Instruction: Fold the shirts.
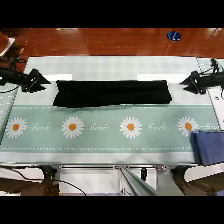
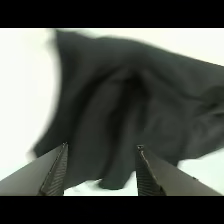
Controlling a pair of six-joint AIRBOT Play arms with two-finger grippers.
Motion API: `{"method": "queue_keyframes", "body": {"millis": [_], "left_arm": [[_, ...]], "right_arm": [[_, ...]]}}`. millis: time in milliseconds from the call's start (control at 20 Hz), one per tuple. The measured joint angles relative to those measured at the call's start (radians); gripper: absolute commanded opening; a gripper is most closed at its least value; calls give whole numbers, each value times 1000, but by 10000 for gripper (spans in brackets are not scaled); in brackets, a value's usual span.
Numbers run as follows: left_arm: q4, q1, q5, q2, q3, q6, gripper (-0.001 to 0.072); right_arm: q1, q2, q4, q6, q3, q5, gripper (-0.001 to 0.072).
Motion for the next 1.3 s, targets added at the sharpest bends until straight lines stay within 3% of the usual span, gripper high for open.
{"method": "queue_keyframes", "body": {"millis": [250,500,550,600,650,700,750,950,1300], "left_arm": [[-107,-45,285,317,-401,82,507],[-167,-177,423,431,-556,122,507],[-173,-209,447,435,-568,125,506],[-181,-240,476,437,-575,128,504],[-192,-274,512,438,-580,129,454],[-199,-304,540,436,-584,130,153],[-206,-330,565,435,-586,132,25],[-217,-435,615,432,-589,136,26],[-224,-700,677,330,-502,109,25]], "right_arm": [[17,-8,-2,21,-95,-73,416],[92,-58,99,-5,-116,-108,412],[115,-66,116,-8,-117,-109,371],[139,-72,121,-12,-116,-114,186],[161,-78,116,-18,-114,-115,20],[179,-80,110,-23,-106,-111,17],[192,-76,119,-31,-98,-97,17],[205,40,76,-52,-88,-33,17],[208,546,-93,-29,-288,33,17]]}}
